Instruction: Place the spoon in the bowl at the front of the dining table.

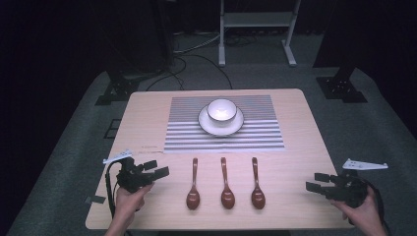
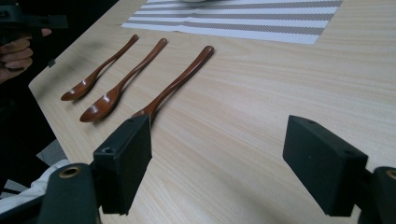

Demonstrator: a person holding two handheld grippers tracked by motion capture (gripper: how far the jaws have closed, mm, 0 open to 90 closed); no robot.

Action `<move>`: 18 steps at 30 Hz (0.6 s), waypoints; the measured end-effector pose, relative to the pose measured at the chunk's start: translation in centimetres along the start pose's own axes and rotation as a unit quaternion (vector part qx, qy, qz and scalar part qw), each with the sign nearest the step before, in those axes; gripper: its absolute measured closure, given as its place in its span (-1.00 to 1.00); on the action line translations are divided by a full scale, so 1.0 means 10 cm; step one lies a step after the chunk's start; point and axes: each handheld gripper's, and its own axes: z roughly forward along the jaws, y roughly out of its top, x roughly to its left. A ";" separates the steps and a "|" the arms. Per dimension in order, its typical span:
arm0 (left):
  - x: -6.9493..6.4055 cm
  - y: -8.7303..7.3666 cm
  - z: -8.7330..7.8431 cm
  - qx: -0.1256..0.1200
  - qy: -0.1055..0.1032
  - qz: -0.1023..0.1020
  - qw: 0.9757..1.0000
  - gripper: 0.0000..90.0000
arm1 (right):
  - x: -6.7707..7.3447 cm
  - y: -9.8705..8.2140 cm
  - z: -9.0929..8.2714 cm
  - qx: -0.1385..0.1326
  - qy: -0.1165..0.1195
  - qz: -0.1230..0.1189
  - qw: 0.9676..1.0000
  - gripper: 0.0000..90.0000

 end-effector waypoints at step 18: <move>-0.43 -0.06 0.56 0.066 -0.076 0.013 0.995 -0.96 | 0.02 0.22 0.16 0.011 0.026 -0.006 1.000 -0.50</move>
